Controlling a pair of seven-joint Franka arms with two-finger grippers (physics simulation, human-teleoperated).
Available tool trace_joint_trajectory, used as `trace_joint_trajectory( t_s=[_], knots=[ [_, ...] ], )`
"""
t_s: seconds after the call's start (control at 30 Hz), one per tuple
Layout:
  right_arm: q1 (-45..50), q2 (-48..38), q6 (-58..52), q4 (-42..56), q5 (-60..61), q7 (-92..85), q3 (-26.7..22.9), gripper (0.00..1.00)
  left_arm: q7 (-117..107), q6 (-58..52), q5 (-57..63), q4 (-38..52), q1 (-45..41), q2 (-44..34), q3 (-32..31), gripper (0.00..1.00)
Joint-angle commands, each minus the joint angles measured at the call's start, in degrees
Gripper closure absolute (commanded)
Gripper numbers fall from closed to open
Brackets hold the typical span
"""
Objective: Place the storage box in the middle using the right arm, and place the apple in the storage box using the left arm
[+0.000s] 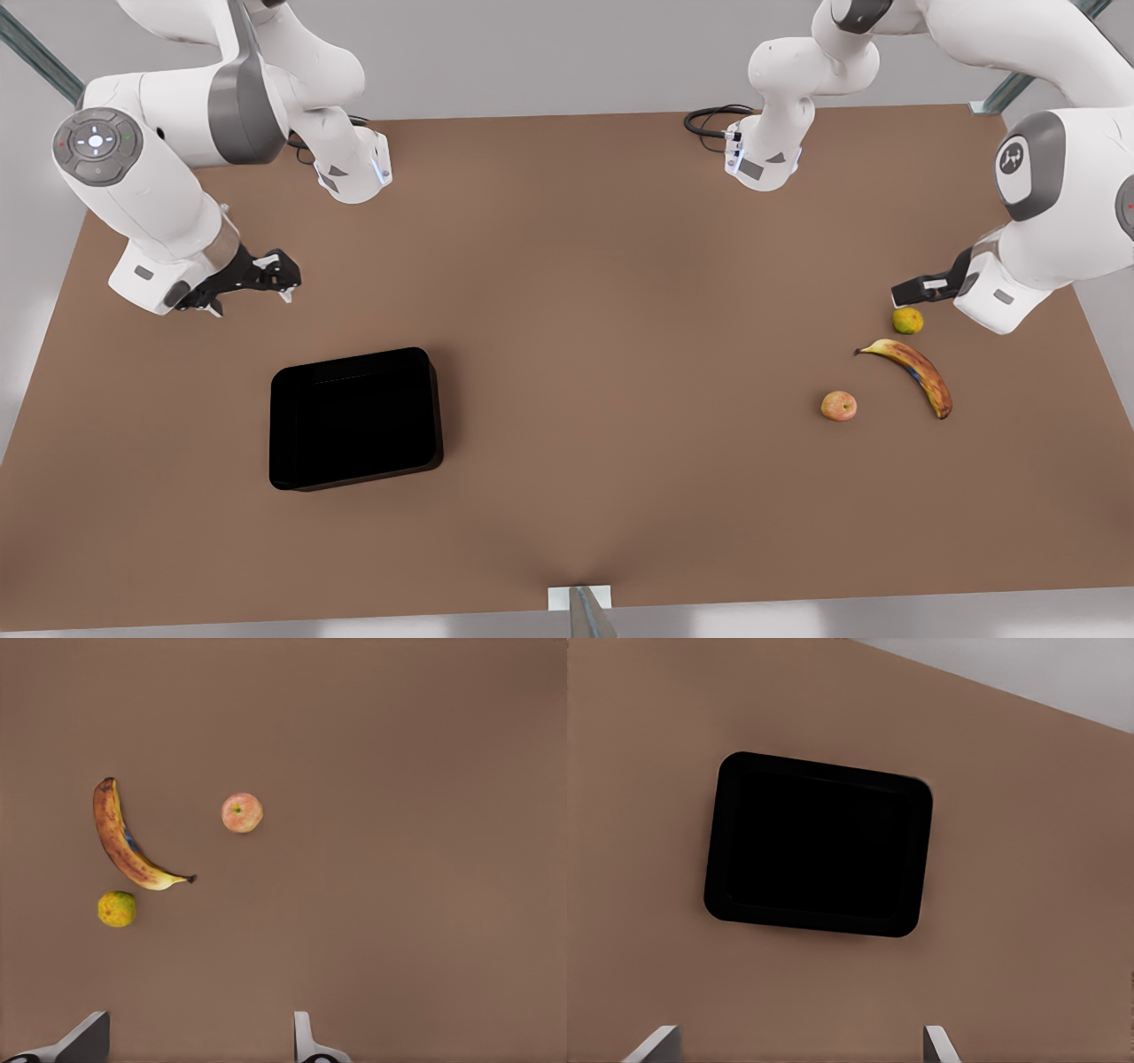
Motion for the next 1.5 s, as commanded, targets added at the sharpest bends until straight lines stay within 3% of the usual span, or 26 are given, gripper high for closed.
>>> trace_joint_trajectory(
  t_s=[0.0,0.1,0.17,0.27,0.43,0.67,0.83,1.13,1.17,1.23,1.33,1.47],
  knots=[
    [0.0,0.0,0.0,0.0,0.0,0.0,0.0,0.00,0.0,0.0,0.0,0.0,0.0,0.1,0.0,0.00],
    [3.4,3.5,4.7,-0.8,0.6,1.7,0.2,0.00,0.2,0.6,0.0,0.2,-1.3,2.6,-0.3,0.00],
    [10.1,12.4,12.7,-0.8,1.9,8.5,0.5,0.00,0.1,7.6,0.0,0.4,-2.4,8.0,-0.4,0.00],
    [15.1,18.2,21.1,-1.1,2.6,14.0,0.5,0.00,0.3,12.7,0.1,0.4,-2.7,11.7,-0.5,0.00],
    [14.5,22.8,35.0,-10.5,2.4,15.4,0.1,0.00,-0.6,20.4,4.5,-0.2,-5.3,16.9,-0.5,0.00],
    [11.9,24.0,35.1,-13.4,1.8,15.4,-0.5,0.00,0.8,25.6,4.4,-0.9,-4.0,20.8,0.3,0.00],
    [11.7,27.6,38.5,-13.3,1.8,15.4,-1.5,0.00,2.9,34.0,0.9,-16.8,2.5,15.8,-0.3,0.00],
    [11.8,33.1,43.9,-14.1,1.8,15.4,-1.4,0.00,7.1,38.4,-3.6,-21.4,2.8,17.0,-0.3,0.00],
    [11.8,33.1,43.9,-14.1,1.8,15.4,-1.4,0.07,7.7,38.7,-3.6,-21.6,3.5,17.0,-0.3,0.00],
    [11.9,33.6,44.7,-14.2,1.8,15.4,-1.5,0.43,7.7,38.8,-3.6,-21.6,4.7,17.7,-0.2,0.00],
    [11.9,34.0,44.8,-14.2,1.7,15.3,-1.5,0.77,7.7,39.6,-3.6,-21.6,4.8,18.7,-0.2,0.00],
    [11.9,34.0,44.9,-14.1,1.7,15.3,-1.4,0.79,7.7,41.1,-3.6,-21.6,4.7,20.1,-0.2,0.00]
  ],
)
